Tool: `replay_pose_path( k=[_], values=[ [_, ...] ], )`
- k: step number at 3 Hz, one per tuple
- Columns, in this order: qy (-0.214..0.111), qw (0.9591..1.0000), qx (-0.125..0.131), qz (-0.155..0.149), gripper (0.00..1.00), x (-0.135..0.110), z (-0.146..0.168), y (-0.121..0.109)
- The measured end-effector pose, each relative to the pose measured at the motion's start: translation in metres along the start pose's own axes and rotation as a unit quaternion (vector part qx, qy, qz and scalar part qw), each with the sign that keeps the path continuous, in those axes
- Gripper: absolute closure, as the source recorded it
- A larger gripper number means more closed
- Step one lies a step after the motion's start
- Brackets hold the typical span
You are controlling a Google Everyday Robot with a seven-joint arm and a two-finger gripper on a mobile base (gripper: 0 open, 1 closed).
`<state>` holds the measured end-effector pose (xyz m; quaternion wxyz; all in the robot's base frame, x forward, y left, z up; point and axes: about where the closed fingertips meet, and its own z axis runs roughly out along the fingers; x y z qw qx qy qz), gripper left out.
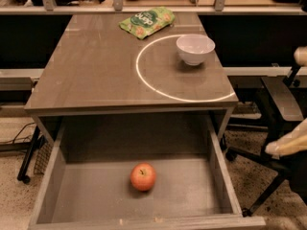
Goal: Place apple into top drawer
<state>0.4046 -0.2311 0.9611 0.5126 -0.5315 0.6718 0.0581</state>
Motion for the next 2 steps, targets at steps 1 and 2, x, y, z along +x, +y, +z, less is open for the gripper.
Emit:
replay_pose_path(
  k=[1,2],
  values=[
    [0.005,0.9935,0.082,-0.079,0.0,-0.0855,-0.0698,-0.0598],
    [0.002,0.9925,0.088,-0.085,0.0,-0.0928,-0.0743,-0.0638]
  ],
)
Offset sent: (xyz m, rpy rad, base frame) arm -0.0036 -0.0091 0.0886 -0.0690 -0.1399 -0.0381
